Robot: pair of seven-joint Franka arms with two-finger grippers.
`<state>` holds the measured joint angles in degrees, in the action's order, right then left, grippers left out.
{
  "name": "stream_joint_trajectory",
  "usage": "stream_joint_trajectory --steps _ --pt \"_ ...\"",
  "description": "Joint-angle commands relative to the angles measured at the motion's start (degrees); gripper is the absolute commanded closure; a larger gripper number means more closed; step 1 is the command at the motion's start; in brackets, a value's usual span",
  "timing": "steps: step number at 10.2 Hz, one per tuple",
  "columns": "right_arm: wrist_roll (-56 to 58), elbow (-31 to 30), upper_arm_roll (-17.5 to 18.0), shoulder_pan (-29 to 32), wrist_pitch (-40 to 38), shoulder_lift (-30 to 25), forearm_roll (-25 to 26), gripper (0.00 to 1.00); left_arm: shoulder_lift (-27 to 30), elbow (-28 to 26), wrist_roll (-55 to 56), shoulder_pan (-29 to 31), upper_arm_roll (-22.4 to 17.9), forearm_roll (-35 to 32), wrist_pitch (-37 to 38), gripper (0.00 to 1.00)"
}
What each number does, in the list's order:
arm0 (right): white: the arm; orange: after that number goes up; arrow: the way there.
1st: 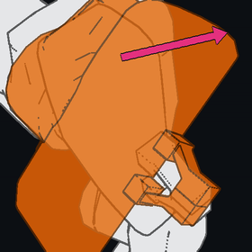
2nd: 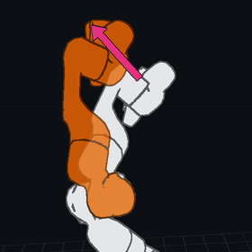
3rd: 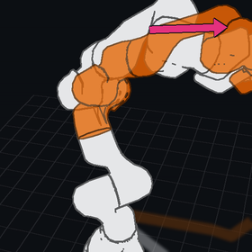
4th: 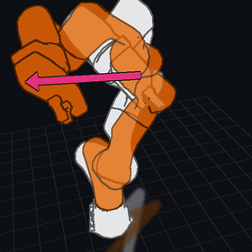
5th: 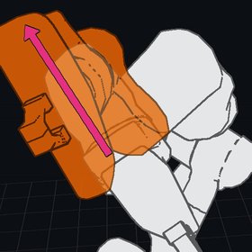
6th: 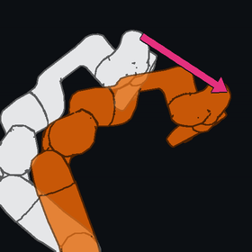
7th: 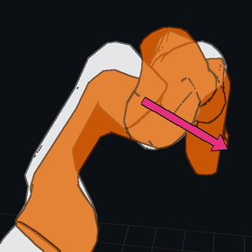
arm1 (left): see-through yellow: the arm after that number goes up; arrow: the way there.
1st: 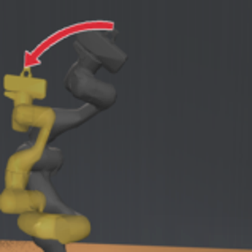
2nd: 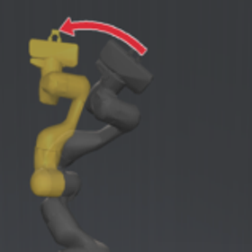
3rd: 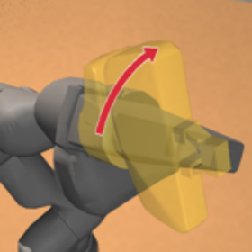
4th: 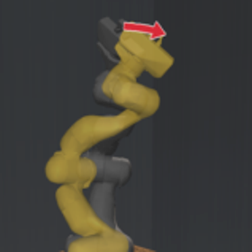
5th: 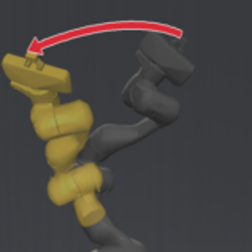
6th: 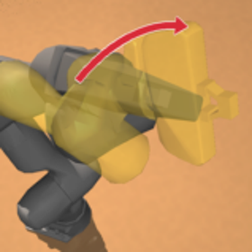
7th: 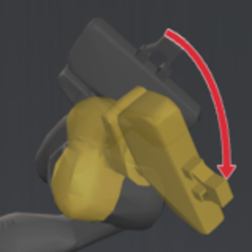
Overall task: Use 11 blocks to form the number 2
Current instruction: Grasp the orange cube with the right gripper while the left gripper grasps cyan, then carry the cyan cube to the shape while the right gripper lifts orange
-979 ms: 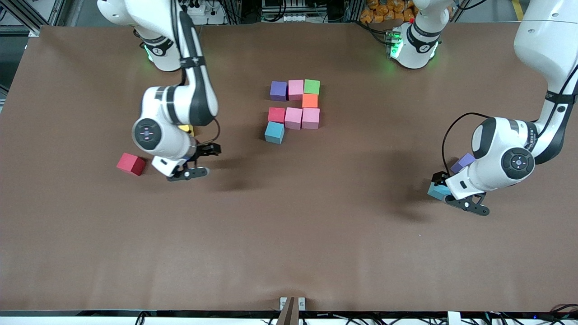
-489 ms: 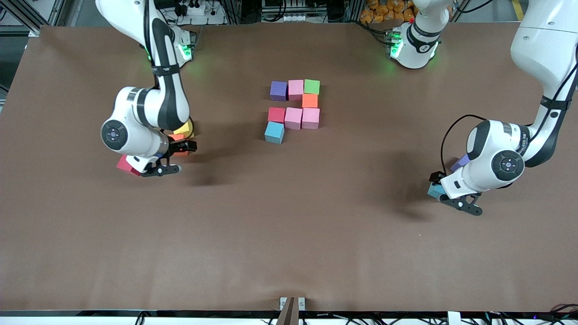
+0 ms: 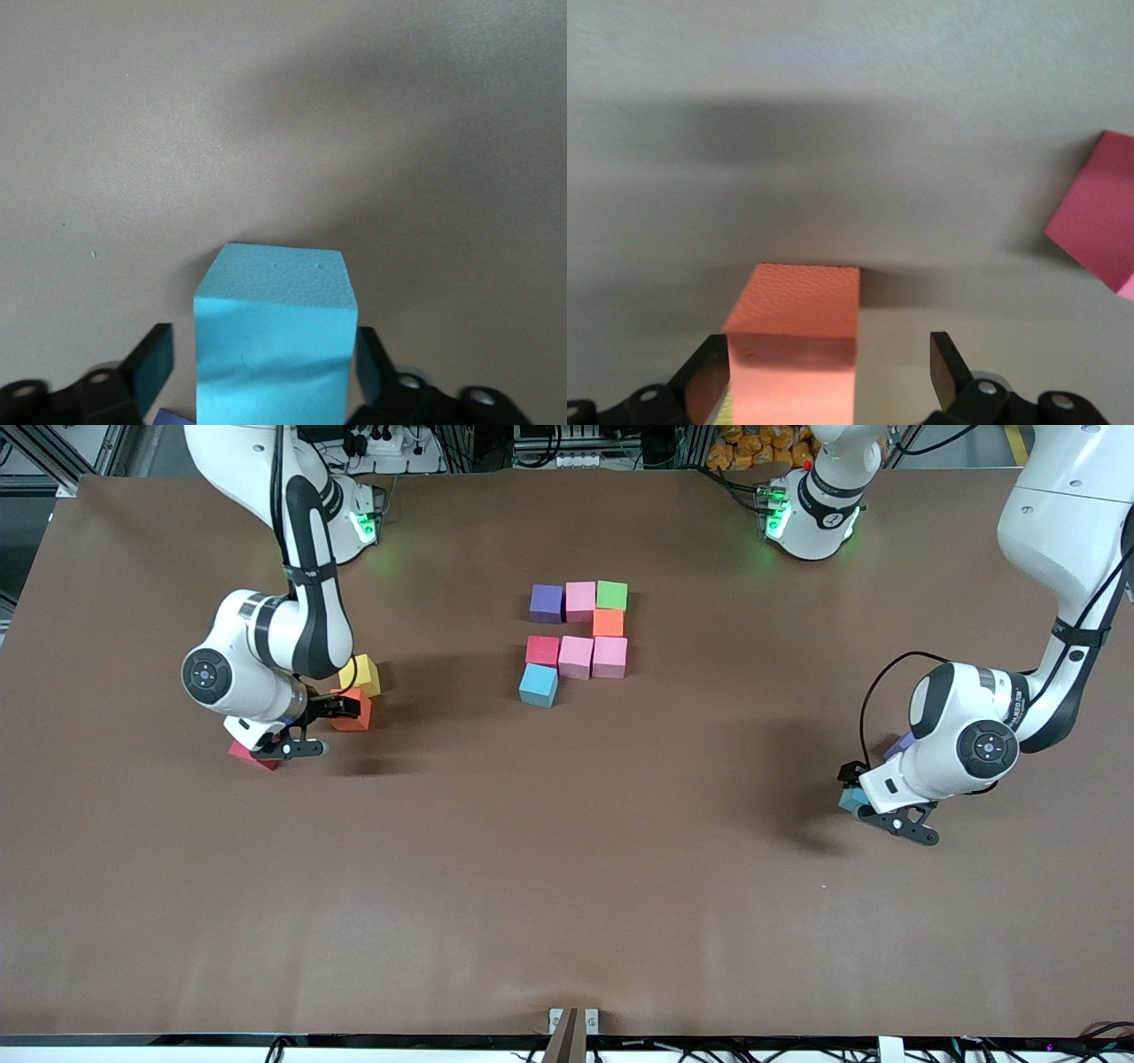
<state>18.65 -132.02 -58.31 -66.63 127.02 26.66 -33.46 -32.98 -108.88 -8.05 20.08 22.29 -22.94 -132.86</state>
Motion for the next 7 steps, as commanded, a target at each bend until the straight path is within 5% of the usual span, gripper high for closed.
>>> stream_joint_trajectory --steps 1,5,7 --pt "0.3 -2.0 -0.1 -0.1 1.1 -1.4 -2.5 0.00 0.4 -0.3 0.5 -0.1 -0.3 -0.8 -0.8 0.89" --pt "-0.3 -1.9 0.0 -0.2 -0.4 -0.9 -5.7 0.00 1.8 2.2 10.6 -5.0 1.8 0.2 -0.3 0.95" --pt "-0.5 -1.5 0.1 -0.3 -0.5 -1.0 -5.7 0.00 1.7 4.6 14.6 -9.9 2.3 6.3 -0.1 0.97"
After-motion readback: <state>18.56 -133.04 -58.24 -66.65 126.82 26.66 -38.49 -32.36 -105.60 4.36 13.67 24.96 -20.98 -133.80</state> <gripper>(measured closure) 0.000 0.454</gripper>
